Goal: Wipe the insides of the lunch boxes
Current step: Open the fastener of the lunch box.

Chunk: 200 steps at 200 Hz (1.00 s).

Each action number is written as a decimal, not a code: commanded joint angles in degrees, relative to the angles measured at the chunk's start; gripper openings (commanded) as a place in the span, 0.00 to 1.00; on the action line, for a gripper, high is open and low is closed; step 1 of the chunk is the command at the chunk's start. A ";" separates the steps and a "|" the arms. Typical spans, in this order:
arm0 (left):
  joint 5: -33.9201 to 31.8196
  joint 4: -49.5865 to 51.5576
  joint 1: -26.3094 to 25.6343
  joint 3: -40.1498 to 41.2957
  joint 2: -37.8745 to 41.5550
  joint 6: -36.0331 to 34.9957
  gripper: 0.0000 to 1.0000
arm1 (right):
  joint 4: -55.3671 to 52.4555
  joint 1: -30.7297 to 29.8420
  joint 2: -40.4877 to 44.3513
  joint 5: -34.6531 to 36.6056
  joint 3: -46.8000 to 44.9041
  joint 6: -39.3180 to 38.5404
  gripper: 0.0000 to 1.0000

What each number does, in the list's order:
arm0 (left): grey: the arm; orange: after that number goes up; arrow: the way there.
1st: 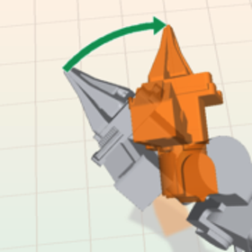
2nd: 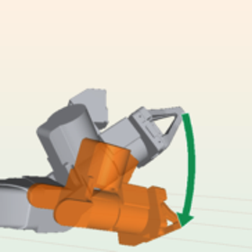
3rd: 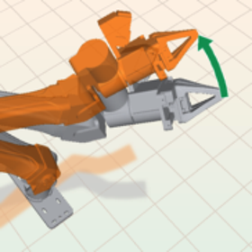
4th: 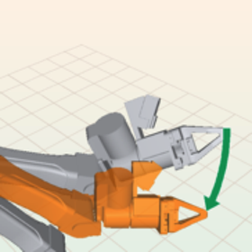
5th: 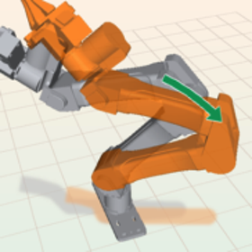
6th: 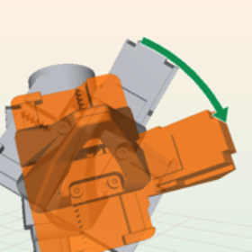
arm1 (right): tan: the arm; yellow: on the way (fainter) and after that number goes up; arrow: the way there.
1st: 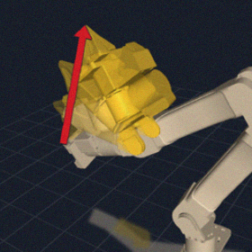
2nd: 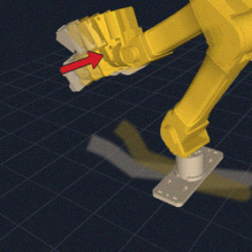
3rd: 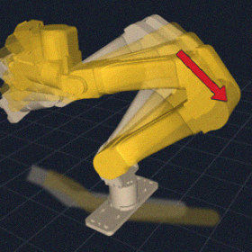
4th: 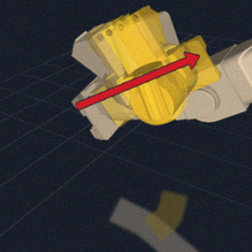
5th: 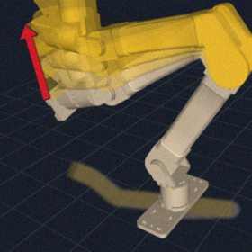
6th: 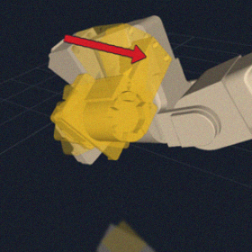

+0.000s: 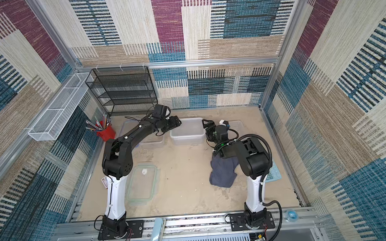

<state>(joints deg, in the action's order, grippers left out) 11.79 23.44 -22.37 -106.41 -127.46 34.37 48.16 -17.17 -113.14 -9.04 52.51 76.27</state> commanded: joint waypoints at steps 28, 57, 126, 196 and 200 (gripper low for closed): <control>-1.05 12.07 -0.54 1.30 -0.87 -1.85 0.81 | -2.36 -0.23 -0.49 -2.85 -0.07 0.09 0.89; -1.09 11.99 -0.55 1.62 -0.69 -1.78 0.81 | 7.47 -0.18 -0.50 -1.61 -4.32 5.19 0.84; -1.21 11.54 -0.56 2.55 -0.25 -1.66 0.81 | 21.55 -0.18 -1.47 1.16 -8.50 12.63 0.59; -1.33 11.54 -0.57 2.64 -0.16 -1.49 0.81 | 23.79 -0.36 -1.25 2.83 -10.17 14.34 0.41; -1.33 11.57 -0.51 2.66 -0.19 -1.50 0.81 | 23.74 -0.36 -1.14 3.04 -10.32 14.35 0.39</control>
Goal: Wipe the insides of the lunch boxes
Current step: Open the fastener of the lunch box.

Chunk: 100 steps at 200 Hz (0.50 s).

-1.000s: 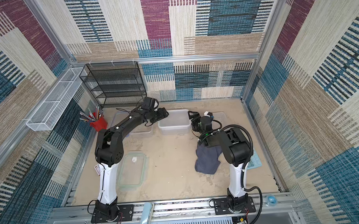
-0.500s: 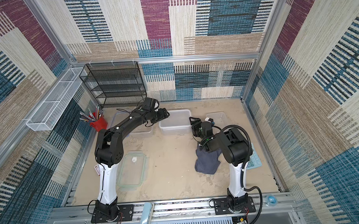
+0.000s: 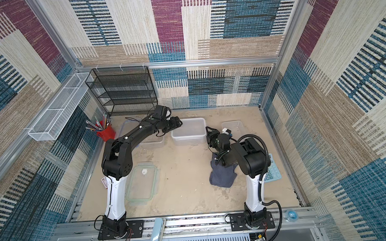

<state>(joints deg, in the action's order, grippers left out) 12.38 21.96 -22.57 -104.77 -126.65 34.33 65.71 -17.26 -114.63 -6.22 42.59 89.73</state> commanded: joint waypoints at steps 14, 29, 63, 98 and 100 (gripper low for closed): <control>-2.01 13.04 -0.37 1.16 -0.97 -1.43 0.81 | 5.58 -0.34 0.75 1.11 -0.83 0.97 0.34; -2.09 13.03 -0.33 1.30 -0.97 -1.34 0.81 | 4.16 -0.48 1.45 2.22 -1.14 0.67 0.28; -2.19 13.03 -0.34 1.46 -0.98 -1.24 0.81 | 1.72 -0.81 2.57 3.72 -1.23 -0.43 0.17; -2.54 13.06 -0.36 1.66 -0.88 -1.49 0.81 | 1.03 -1.06 2.89 4.53 -1.70 -0.78 0.13; -2.54 13.03 -0.37 1.67 -0.92 -1.53 0.81 | 0.94 -1.08 2.95 4.70 -1.80 -0.83 0.13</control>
<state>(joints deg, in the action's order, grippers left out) 12.21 21.47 -22.63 -104.07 -126.39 34.33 63.09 -17.56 -112.66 0.67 41.06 89.93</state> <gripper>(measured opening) 0.809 0.142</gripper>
